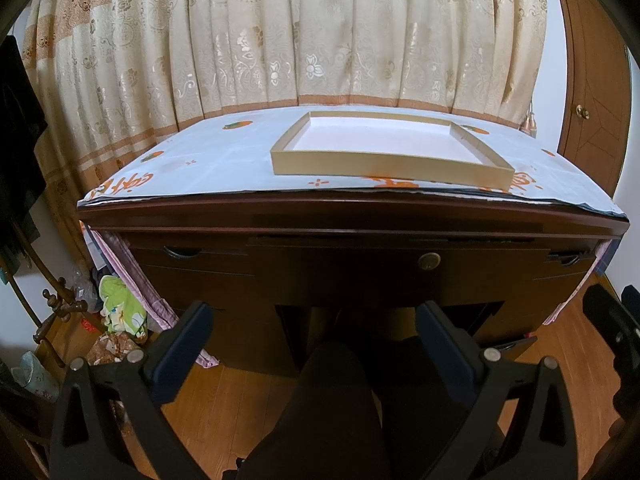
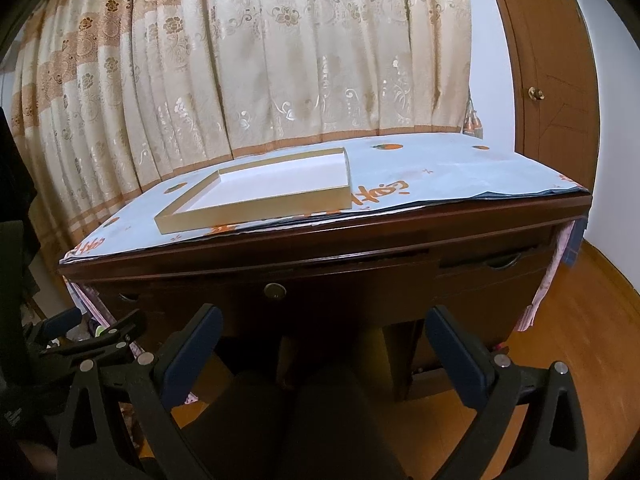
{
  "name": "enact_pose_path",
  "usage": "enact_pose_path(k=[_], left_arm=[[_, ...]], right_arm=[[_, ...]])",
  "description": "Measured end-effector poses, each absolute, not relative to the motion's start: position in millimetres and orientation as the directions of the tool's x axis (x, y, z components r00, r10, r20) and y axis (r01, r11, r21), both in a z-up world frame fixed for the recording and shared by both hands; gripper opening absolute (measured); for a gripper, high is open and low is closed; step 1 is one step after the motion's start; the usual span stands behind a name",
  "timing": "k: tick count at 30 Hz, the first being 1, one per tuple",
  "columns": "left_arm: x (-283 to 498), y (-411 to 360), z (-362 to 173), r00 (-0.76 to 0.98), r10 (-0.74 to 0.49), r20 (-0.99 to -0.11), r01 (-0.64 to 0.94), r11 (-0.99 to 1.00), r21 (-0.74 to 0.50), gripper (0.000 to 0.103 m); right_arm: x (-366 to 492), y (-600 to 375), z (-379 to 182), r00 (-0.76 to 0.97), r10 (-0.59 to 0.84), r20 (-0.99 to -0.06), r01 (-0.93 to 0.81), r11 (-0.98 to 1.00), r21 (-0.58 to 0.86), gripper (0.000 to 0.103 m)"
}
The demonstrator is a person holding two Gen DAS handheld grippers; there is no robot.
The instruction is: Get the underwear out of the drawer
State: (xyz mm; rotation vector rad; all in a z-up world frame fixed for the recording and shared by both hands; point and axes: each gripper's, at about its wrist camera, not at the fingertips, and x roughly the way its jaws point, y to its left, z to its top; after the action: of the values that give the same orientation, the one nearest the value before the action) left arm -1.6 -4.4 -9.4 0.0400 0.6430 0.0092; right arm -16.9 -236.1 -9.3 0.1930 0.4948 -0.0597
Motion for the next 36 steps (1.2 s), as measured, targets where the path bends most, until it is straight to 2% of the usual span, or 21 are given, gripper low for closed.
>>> enact_pose_path(k=[23, 29, 36], left_arm=[[-1, -4, -9, 0.799, 0.02, -0.602, 0.004, 0.999, 0.039, 0.103], [4, -1, -15, 0.793, -0.006, -0.609, 0.018, 1.0, 0.014, 0.103], [34, 2, -29, 0.823, -0.013, -0.568, 0.022, 1.0, 0.009, 0.103]], right_arm=[[-15, -234, -13, 0.871, 0.003, -0.492, 0.096, 0.98, 0.175, 0.102], [-5, -245, -26, 0.856, 0.046, -0.515, 0.089, 0.968, 0.234, 0.102], [25, -275, -43, 0.893, 0.093, -0.441, 0.039, 0.959, 0.281, 0.102]])
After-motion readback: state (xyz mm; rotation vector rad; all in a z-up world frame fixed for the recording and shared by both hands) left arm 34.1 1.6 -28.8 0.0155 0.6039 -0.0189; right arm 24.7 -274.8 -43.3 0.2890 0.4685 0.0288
